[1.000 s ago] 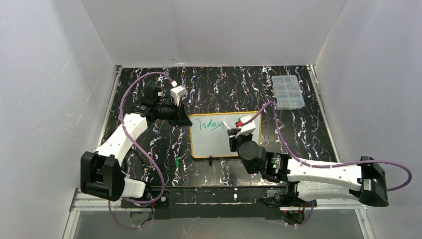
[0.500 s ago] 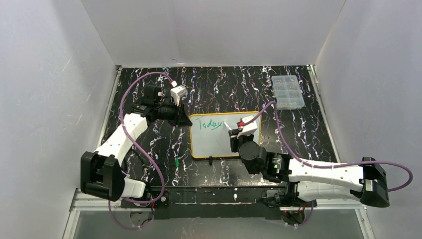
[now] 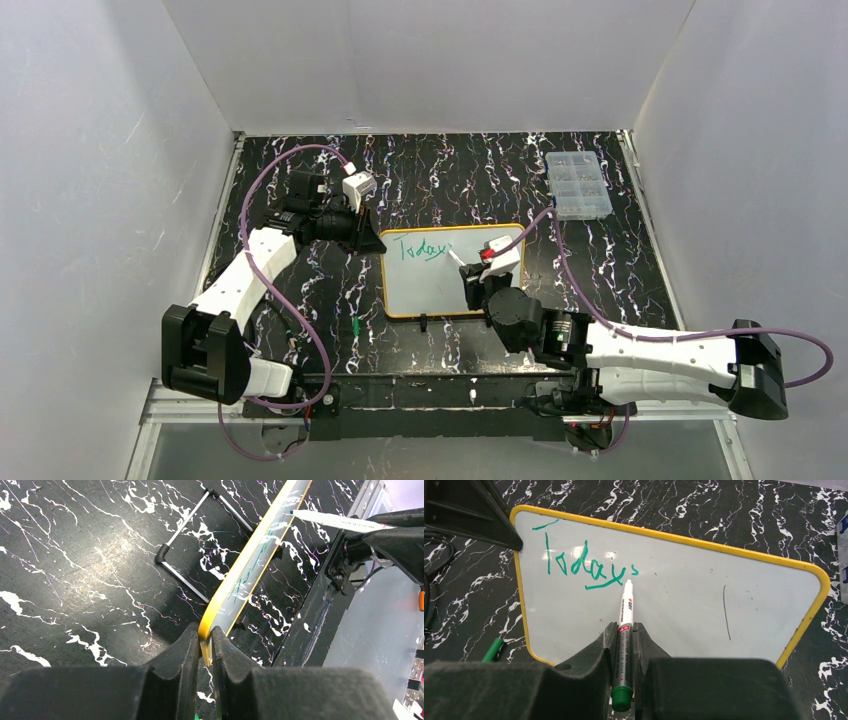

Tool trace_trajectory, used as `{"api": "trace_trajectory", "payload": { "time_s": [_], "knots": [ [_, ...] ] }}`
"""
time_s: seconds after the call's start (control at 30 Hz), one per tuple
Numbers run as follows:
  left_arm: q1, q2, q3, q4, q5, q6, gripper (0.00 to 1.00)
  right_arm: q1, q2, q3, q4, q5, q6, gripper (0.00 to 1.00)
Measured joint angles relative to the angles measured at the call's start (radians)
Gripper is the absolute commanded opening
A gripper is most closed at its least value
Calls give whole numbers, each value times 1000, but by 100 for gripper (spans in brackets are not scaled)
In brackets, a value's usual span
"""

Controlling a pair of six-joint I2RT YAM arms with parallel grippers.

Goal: Write a sentence on the whiteboard

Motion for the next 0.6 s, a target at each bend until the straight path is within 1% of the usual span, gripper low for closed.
{"api": "trace_trajectory", "payload": {
  "time_s": [0.2, 0.6],
  "knots": [
    [0, 0, 0, 0, 0, 0, 0, 0, -39, -10, -5, 23, 3, 1],
    [0, -6, -3, -1, -1, 0, 0, 0, -30, -10, -34, 62, 21, 1]
  ]
}}
